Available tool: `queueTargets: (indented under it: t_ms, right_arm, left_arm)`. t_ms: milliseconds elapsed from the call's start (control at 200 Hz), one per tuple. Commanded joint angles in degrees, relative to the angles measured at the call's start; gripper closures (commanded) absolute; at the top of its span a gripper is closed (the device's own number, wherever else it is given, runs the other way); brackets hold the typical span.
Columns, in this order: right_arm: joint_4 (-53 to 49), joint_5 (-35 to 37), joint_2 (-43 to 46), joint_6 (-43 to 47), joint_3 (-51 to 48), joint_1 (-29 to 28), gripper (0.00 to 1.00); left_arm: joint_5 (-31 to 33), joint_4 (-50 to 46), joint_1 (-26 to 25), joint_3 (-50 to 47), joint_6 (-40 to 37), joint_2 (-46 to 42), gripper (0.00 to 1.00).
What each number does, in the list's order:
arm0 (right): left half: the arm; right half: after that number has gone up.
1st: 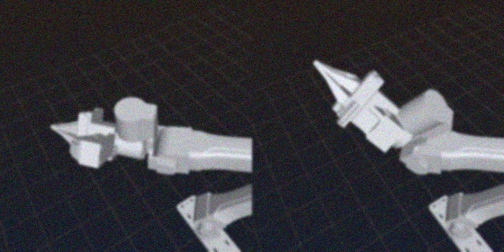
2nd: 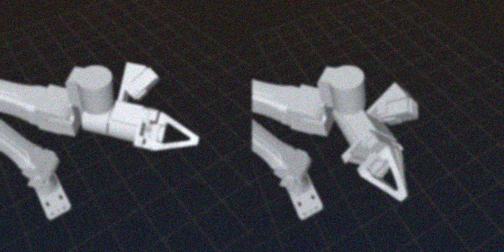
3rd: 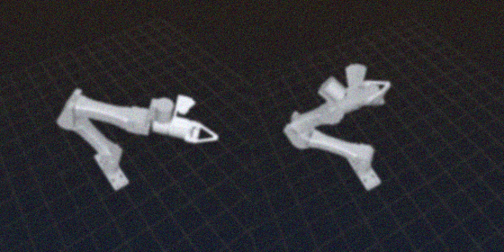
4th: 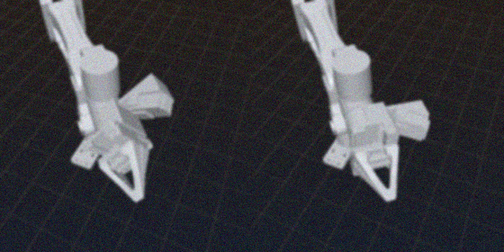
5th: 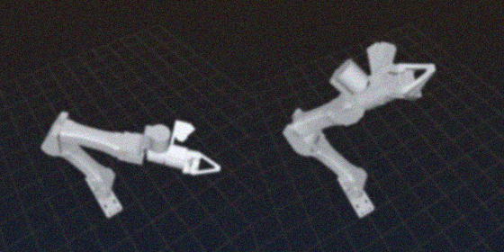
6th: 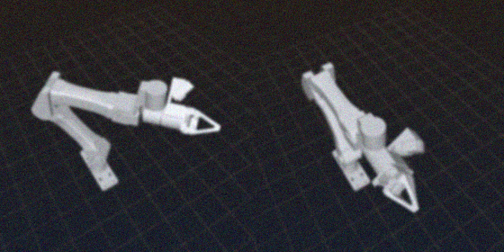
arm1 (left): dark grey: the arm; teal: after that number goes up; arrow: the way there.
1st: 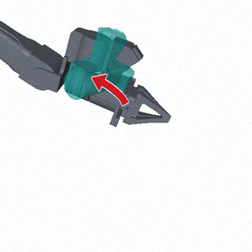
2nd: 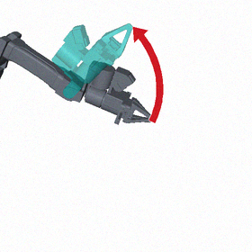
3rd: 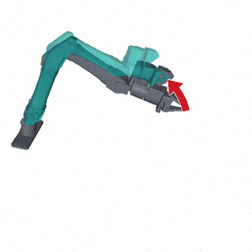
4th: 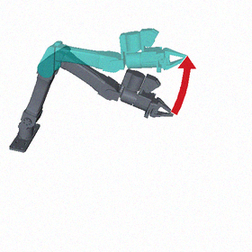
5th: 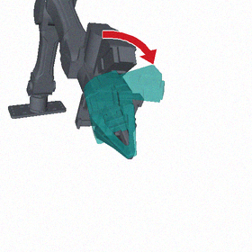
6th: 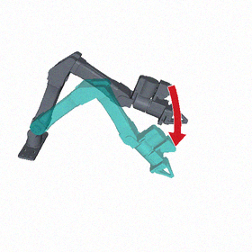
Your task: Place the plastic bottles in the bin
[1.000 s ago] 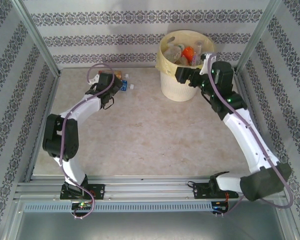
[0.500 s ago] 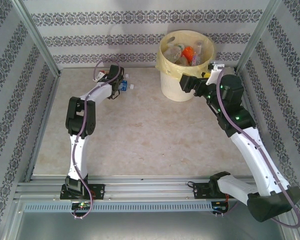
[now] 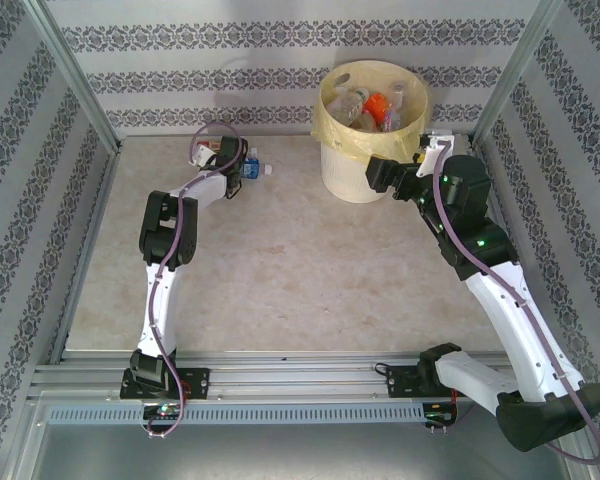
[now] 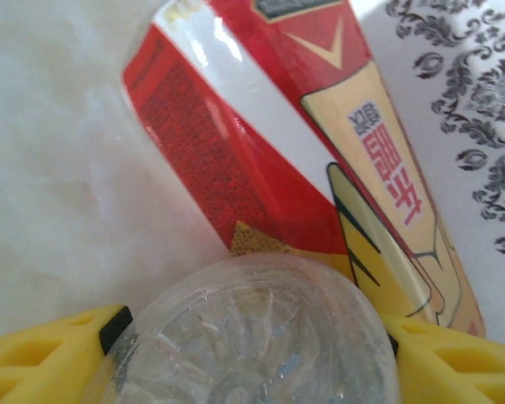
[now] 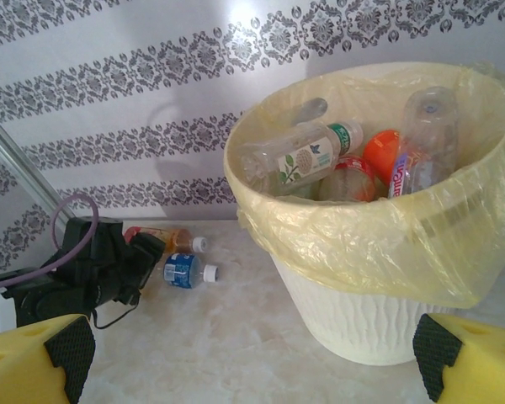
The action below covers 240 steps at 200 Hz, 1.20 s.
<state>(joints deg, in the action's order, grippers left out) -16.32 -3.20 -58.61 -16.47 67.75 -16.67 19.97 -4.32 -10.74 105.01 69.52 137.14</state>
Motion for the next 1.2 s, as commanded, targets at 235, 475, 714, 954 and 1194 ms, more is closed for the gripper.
queueTargets:
  t_ms: [235,475,714,954,1194]
  right_arm:
    - [2.68,0.3,-0.45,1.11,-2.17,-0.43,0.02]
    - [7.41,-2.54,-1.47,2.98,-4.89,-2.94,0.02]
    - [12.68,-2.86,-5.18,0.91,-7.05,-5.95,0.02]
    - [17.21,-9.23,-11.24,-3.87,-7.21,-7.86,0.02]
    - [13.74,-25.44,-16.7,-4.23,-2.12,-8.2,0.02]
  left_arm:
    - [-5.62,13.15,0.55,-13.09,-4.68,-7.9,0.4]
    - [-12.59,15.56,0.38,-24.02,-8.03,-16.92,0.46]
    - [-21.06,17.83,-0.32,-35.15,-11.12,-28.4,0.49]
    - [-34.23,20.67,-1.8,-40.43,-19.37,-38.23,0.49]
    - [-49.55,18.11,-4.75,-36.94,-30.94,-43.73,0.48]
